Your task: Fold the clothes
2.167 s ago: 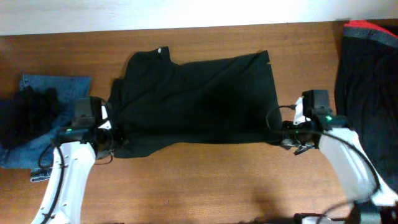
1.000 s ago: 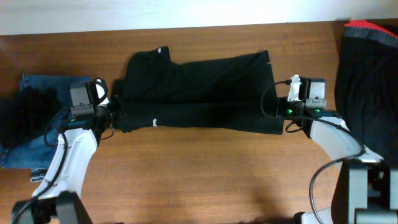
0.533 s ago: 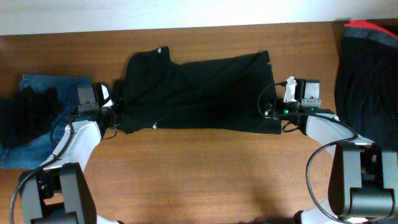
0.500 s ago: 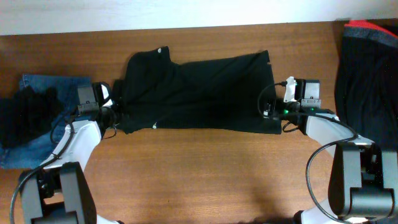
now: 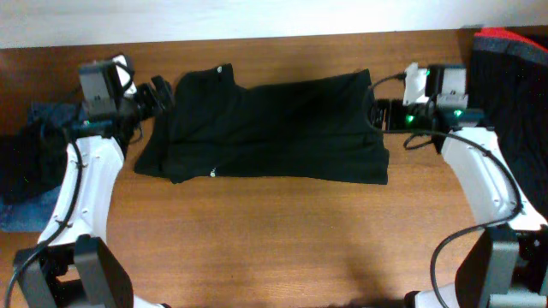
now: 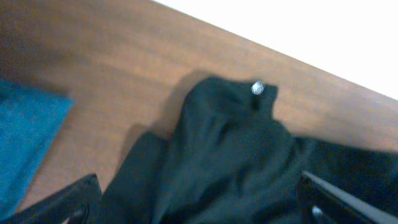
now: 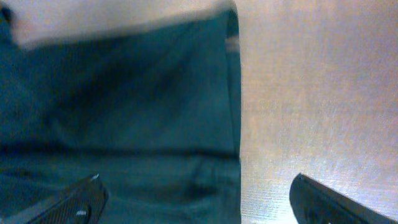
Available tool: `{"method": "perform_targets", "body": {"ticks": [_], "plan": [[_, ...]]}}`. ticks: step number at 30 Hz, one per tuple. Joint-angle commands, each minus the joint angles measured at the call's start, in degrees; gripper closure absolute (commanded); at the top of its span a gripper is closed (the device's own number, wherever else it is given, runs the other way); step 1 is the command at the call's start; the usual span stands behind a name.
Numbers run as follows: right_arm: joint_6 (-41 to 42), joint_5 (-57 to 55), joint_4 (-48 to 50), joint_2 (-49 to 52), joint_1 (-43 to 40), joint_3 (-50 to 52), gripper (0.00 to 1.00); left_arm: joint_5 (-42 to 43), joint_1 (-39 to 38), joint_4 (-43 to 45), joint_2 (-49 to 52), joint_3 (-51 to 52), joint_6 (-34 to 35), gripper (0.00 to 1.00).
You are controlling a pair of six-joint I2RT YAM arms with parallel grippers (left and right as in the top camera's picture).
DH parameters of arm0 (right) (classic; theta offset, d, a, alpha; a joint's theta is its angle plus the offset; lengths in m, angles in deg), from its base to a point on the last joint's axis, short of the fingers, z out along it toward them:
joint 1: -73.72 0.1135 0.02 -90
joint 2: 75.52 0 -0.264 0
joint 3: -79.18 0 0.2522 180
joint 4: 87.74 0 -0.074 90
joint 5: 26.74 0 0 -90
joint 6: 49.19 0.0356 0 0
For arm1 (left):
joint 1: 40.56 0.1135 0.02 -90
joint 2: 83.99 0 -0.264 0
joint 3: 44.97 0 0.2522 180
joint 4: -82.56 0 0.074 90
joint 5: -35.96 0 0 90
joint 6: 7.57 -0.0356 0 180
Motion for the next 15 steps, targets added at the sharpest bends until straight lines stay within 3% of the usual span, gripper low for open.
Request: {"method": "perform_targets", "body": {"ticks": [1,3,7,15], "plan": [[-1.7,1.8,-8.2,1.4,-0.2,-12.3,0.01,0.4,-0.9,-8.3,2.0,-12.7,-3.8,0.01],[-1.8,1.8,-16.6,7.1,-0.2,-24.4,0.01,0.6,-0.9,-16.9,8.1,-24.1,-6.2,0.01],[-1.8,2.3,-25.8,17.8,-0.2,-38.9,0.01,5.2,-0.9,-23.6,19.2,-37.1,-8.3,0.01],[-2.7,7.0,-23.6,31.9,-0.2,-46.4,0.01,16.0,-0.9,-21.7,37.3,-47.7,-10.9,0.01]]}}
